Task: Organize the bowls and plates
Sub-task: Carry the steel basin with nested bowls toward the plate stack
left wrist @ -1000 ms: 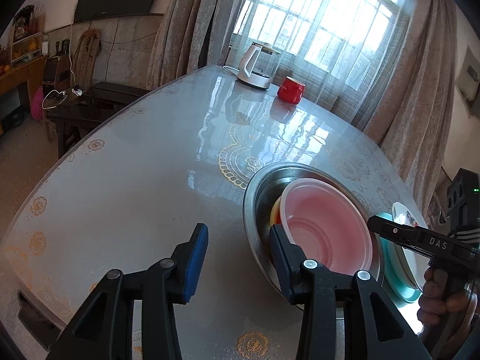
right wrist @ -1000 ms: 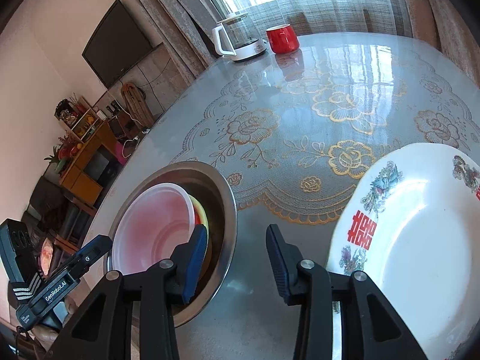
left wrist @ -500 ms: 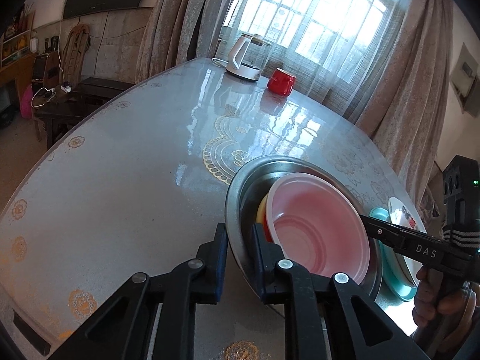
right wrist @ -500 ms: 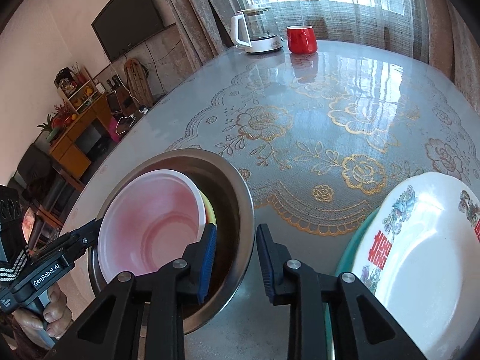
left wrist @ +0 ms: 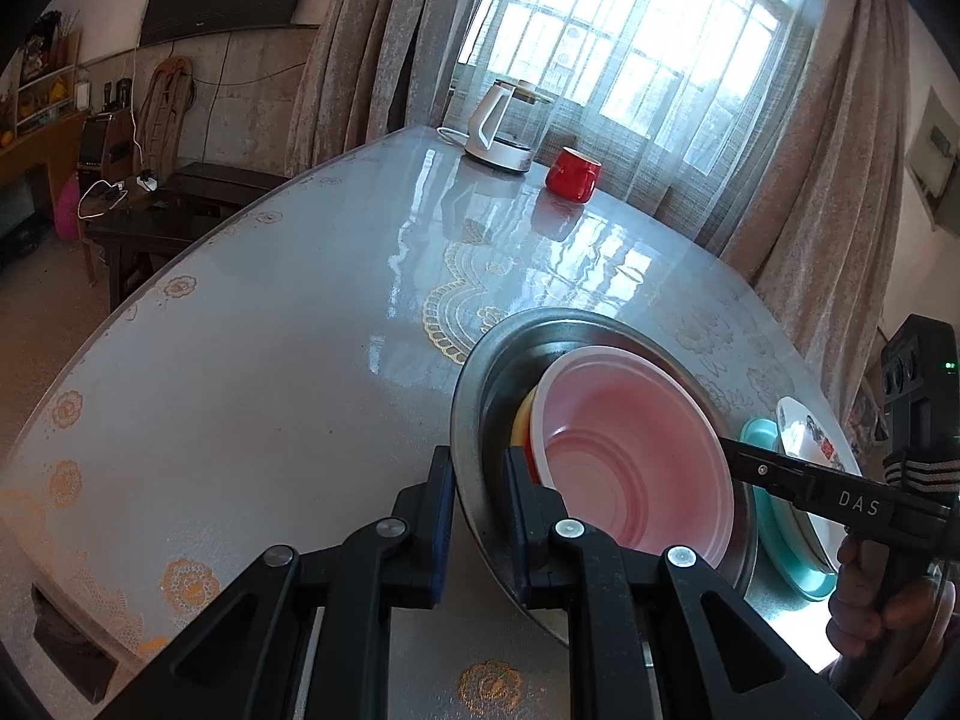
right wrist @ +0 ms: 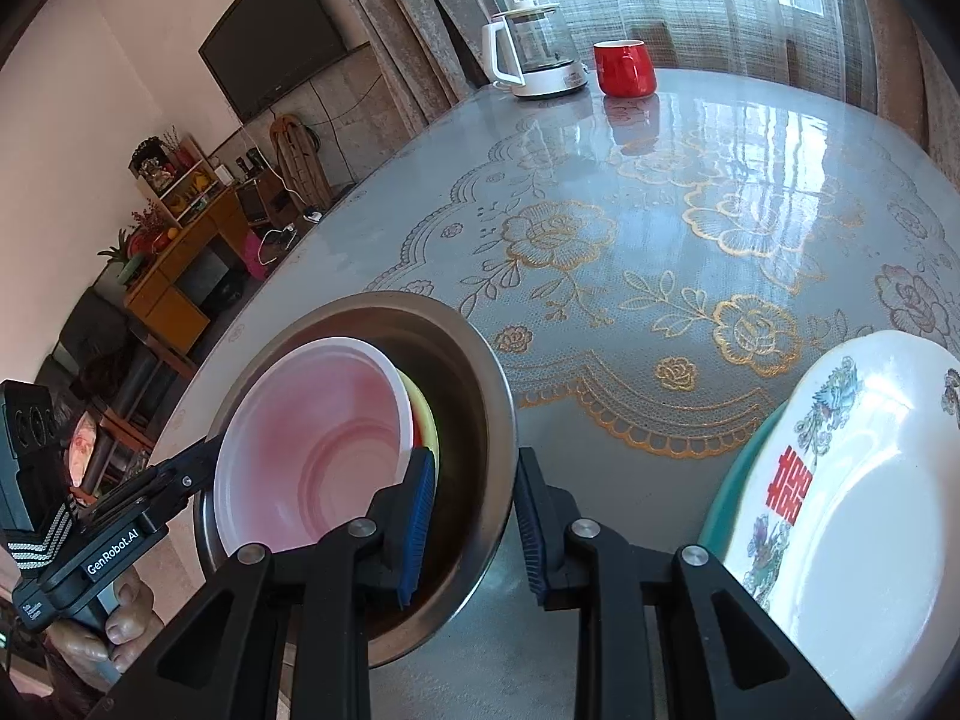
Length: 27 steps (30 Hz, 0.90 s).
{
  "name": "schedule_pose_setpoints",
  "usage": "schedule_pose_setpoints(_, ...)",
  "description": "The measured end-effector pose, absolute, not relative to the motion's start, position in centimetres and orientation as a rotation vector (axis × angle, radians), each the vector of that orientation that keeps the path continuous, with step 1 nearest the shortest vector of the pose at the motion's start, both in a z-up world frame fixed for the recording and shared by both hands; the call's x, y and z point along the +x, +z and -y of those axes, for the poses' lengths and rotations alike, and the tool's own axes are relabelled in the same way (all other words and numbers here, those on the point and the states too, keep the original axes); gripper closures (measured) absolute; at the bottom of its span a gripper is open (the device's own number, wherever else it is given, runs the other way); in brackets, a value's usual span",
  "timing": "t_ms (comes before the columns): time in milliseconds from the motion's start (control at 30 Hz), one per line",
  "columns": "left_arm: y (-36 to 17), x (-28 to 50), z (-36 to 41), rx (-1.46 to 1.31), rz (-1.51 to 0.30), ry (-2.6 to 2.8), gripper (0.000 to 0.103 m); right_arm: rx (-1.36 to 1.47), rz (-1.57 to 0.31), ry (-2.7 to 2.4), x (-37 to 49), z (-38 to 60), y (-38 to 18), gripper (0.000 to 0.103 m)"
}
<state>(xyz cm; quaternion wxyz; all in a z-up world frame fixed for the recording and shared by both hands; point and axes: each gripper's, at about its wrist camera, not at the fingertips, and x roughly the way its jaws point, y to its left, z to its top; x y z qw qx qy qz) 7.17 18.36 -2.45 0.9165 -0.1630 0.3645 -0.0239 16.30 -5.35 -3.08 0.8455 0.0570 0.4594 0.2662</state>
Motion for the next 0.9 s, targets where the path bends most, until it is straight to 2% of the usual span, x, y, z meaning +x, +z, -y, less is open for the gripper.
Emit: schedule_pose_setpoints(900, -2.0, 5.4, -17.3, -0.268, -0.754, 0.033, 0.087, 0.139, -0.965, 0.576, 14.8, 5.3, -2.5, 0.074)
